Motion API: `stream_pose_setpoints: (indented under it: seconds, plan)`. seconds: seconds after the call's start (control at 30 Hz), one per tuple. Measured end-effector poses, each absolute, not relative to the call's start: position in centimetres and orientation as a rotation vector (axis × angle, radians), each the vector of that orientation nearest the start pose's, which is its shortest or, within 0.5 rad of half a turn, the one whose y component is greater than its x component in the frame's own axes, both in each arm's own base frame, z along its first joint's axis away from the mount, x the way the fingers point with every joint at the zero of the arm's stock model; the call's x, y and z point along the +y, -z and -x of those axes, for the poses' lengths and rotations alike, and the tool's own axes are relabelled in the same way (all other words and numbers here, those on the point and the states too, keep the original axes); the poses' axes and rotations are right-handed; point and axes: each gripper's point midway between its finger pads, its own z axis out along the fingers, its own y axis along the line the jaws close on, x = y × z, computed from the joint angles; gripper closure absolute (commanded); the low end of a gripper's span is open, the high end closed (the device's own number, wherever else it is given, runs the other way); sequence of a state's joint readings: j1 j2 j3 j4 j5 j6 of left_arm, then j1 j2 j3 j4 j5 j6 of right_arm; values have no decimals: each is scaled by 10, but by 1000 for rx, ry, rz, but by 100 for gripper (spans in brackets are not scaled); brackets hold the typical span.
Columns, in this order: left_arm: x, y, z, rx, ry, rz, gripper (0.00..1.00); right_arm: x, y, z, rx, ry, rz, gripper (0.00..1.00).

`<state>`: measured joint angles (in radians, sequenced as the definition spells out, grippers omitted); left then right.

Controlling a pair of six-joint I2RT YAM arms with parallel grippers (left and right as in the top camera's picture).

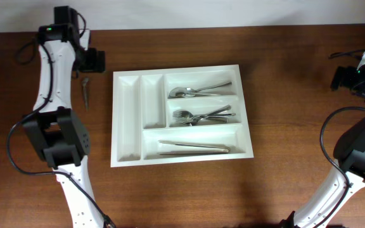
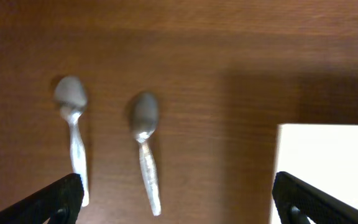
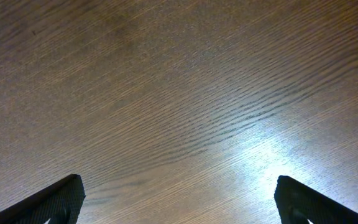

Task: Pack container
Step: 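Move the left gripper back left over the two spoons, then lower the left gripper and close it on the right spoon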

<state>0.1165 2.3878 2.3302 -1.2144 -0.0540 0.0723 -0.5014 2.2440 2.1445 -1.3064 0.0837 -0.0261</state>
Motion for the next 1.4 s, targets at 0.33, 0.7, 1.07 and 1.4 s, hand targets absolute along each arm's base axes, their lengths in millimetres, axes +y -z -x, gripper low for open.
stream_pose_setpoints:
  seconds: [0.33, 0.7, 1.07, 1.4]
  plan:
    - [85, -78, -516, 2924, 20, 117, 1, -241, -113, -409, 2912, 186, -716, 1]
    - [87, -49, -518, 2968, -44, 85, 0, -241, -113, -409, 2912, 186, -716, 1]
    - [89, -48, -518, 2970, -63, 82, 4, -241, -113, -409, 2912, 186, -715, 1]
    - [88, -33, -513, 3012, -55, 83, 3, -241, -113, -409, 2912, 186, -715, 1]
